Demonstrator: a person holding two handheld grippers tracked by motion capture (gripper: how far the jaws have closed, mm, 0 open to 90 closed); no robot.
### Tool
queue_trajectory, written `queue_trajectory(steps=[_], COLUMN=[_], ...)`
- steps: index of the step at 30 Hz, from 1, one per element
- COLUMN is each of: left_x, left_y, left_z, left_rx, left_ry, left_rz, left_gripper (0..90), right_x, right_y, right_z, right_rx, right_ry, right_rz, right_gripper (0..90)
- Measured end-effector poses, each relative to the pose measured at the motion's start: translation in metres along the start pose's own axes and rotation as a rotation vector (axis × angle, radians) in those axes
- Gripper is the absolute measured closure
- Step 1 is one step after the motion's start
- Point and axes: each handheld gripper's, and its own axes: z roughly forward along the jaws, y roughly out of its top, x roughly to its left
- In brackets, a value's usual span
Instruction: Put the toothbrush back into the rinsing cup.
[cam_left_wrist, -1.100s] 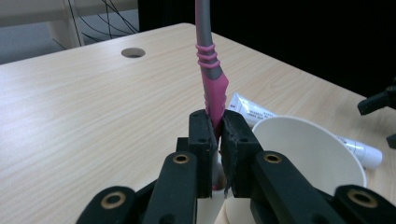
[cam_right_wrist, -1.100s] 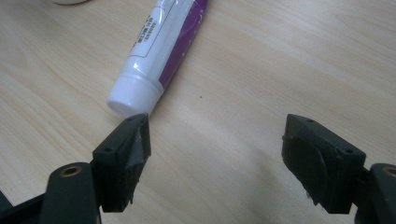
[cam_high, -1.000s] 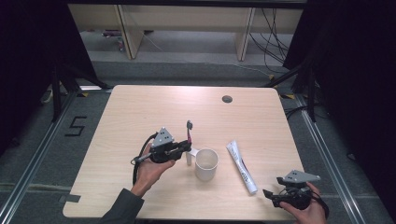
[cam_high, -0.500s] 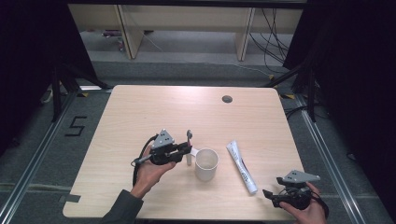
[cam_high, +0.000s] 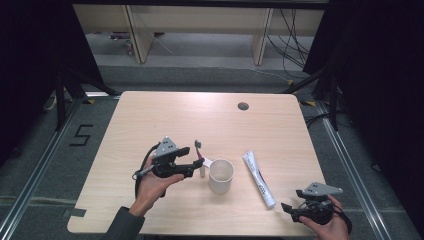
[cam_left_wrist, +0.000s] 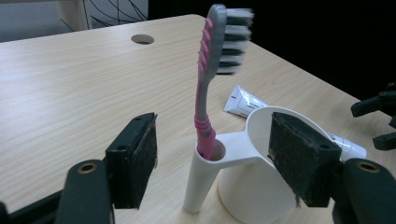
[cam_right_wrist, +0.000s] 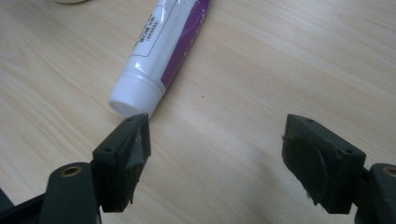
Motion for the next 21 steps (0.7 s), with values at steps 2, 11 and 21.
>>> queue_trajectory(steps=[2,11,21], left_x=[0.000,-0.002,-0.006], left_y=[-0.001,-0.017,-0.047], left_z=[-0.004,-0.014,-0.019], left_rx=[0.009,0.057,0.108], left_ry=[0.001,0.009,0.008], left_rz=[0.002,0.013,0.014], left_gripper=[30.3,28.5,25.8], right_x=[-0.001,-0.002,-0.002], right_y=[0.000,0.000,0.000], right_z=[0.000,0.001,0.000], right_rx=[-0.004,-0.008,-0.002], right_ry=[-0.003,-0.003,0.005], right_rz=[-0.020,-0.023,-0.008], right_gripper=[24.7,24.7,24.7])
